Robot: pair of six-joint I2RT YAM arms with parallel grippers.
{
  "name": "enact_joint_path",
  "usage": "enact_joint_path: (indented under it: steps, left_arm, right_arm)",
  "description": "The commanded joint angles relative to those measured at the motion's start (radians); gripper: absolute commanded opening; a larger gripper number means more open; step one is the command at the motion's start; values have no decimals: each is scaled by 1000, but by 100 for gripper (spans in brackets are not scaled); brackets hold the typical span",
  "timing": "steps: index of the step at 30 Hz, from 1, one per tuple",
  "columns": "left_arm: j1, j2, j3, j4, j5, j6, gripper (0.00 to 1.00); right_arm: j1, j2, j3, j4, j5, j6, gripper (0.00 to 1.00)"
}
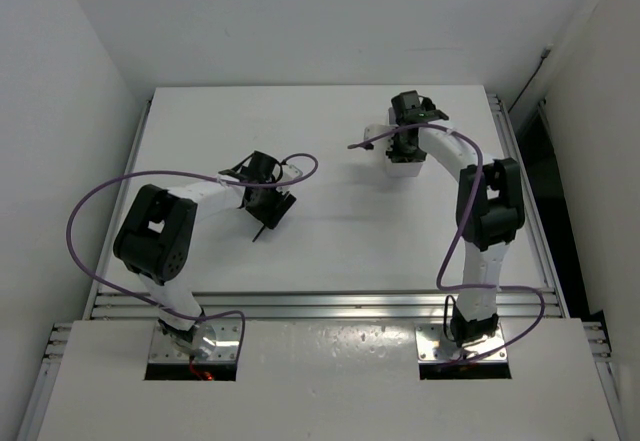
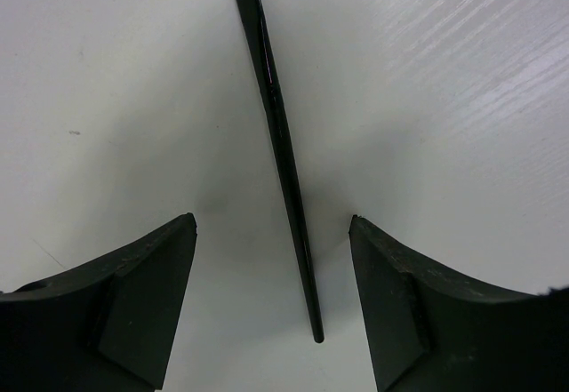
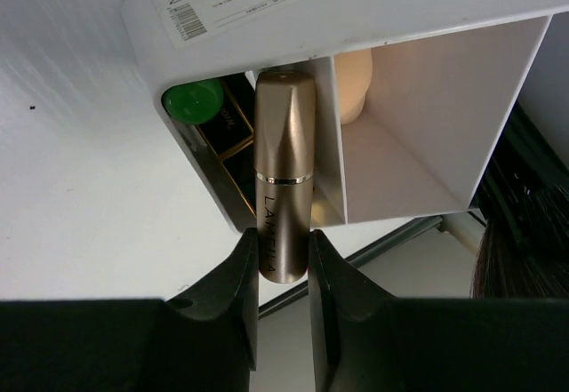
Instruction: Organize the makeup
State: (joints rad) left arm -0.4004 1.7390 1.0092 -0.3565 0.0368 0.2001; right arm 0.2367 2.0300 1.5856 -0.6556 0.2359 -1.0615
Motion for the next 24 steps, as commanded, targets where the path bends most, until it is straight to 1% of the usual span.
enact_joint_path:
  steps: [1, 2, 3, 4, 6, 11, 17, 19, 20, 21, 22, 24]
  left_arm:
    - [2, -30, -11, 13, 0, -13, 75]
    - [2, -30, -11, 13, 0, -13, 75]
    - [2, -30, -11, 13, 0, -13, 75]
    - [2, -30, -11, 13, 0, -13, 75]
    - [2, -30, -11, 13, 0, -13, 75]
    - [2, -30, -11, 13, 0, -13, 76]
    - [2, -30, -20, 13, 0, -13, 76]
    - [2, -30, -20, 13, 23, -13, 76]
    - [2, -30, -20, 13, 32, -4, 74]
    - [2, -30, -20, 13, 41, -4, 70]
    - [2, -30, -11, 13, 57, -4, 68]
    - [2, -18, -1, 13, 69, 5, 64]
  right_arm:
    - [10, -1, 22, 45, 19, 12, 14]
    - [13, -4, 14, 47, 16, 12, 18]
    - [15, -2, 10, 48, 17, 14, 27]
    - [15, -8, 8, 63, 17, 17, 31]
    - [23, -10, 1, 62, 19, 17, 36]
    - [23, -13, -10, 56, 20, 23, 40]
    - [33, -36, -15, 57, 23, 38, 41]
    - [23, -46, -6, 59, 25, 64, 41]
    - [23, -59, -3, 59, 26, 98, 41]
    - [16, -66, 8, 59, 17, 136, 43]
    - [16, -89, 14, 59, 10, 153, 45]
    - [13, -105, 16, 59, 5, 202, 47]
